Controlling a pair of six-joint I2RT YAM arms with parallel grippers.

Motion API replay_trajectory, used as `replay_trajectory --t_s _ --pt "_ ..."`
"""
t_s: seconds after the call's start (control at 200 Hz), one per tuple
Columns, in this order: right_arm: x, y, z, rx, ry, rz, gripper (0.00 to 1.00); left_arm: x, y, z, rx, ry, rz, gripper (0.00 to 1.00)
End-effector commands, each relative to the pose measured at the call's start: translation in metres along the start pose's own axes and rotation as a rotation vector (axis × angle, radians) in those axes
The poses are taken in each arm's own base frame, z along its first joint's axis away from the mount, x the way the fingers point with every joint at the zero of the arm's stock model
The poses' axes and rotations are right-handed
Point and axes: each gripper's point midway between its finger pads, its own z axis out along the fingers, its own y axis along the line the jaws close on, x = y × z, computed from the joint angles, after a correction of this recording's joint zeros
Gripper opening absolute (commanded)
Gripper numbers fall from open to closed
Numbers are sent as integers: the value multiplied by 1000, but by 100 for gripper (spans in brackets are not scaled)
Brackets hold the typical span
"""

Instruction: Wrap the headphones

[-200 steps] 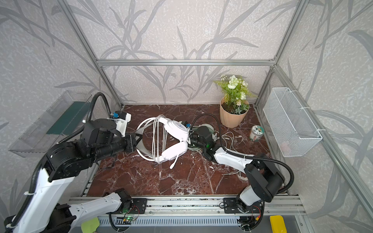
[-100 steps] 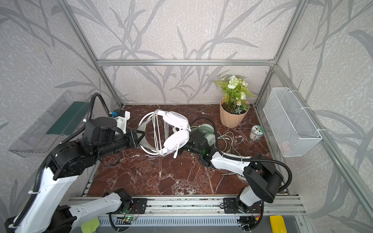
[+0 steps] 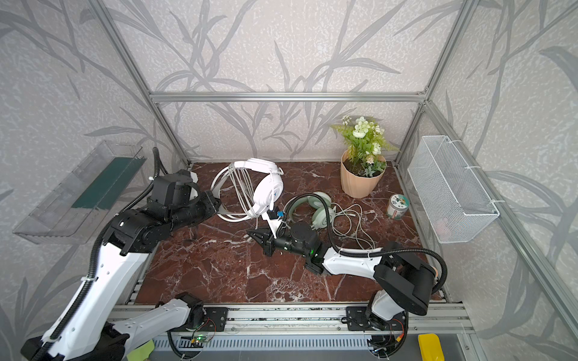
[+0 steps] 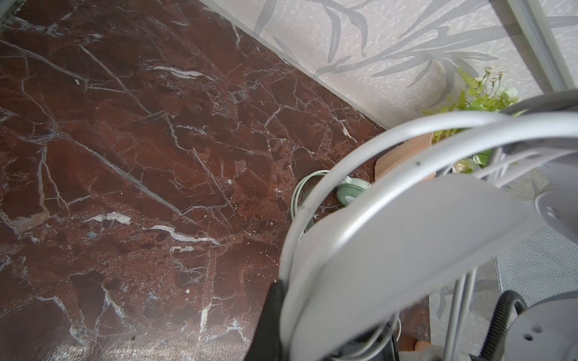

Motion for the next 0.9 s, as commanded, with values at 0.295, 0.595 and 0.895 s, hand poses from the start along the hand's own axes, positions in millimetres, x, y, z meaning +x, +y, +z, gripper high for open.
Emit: replay_trajectory --t_s 0.295,0.595,0.895 --pt "10 15 -3 -54 -72 106 19 -28 0 22 -8 -117 -46 0" --pt "21 14 -15 -47 -79 94 34 -22 13 51 -64 -63 -18 0" --pt "38 4 -53 46 -43 -10 54 2 27 75 -136 70 59 0"
